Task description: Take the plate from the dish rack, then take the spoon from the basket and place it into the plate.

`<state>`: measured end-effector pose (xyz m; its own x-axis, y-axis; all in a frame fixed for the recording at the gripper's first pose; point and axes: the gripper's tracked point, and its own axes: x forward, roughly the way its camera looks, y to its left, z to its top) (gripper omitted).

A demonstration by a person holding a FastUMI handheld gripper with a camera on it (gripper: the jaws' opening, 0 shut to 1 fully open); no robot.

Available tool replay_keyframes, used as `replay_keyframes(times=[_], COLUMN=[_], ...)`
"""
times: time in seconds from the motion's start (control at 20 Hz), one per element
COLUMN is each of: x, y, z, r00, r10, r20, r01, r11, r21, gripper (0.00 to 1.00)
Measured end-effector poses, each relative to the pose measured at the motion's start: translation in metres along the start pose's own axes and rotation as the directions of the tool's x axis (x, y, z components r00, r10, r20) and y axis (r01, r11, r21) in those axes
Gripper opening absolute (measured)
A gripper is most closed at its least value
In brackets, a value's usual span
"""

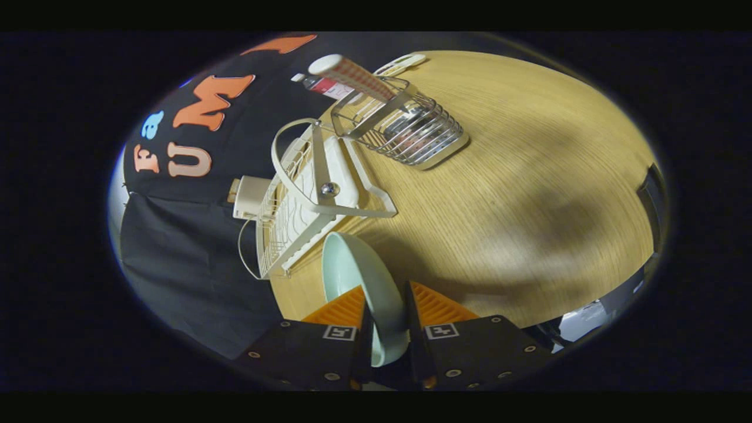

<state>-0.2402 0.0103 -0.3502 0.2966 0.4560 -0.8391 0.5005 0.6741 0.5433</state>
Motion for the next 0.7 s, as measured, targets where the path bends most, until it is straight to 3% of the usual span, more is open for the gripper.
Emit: replay_keyframes(times=[0.3,0.4,0.6,0.7], x=[-0.025,-0.039,-0.066,-0.074], y=[-0.003,-0.002,0.005,0.007], z=[0.039,0.065,0.113,0.123], r00=[0.986,0.962,0.88,0.859], r10=[-0.034,-0.057,-0.073,-0.079], r20=[0.162,0.268,0.469,0.506], r01=[0.048,0.101,0.234,0.287], r11=[0.996,0.983,0.926,0.892], r21=[-0.081,-0.154,-0.295,-0.349], gripper=[0.54,0.6,0.62,0.62])
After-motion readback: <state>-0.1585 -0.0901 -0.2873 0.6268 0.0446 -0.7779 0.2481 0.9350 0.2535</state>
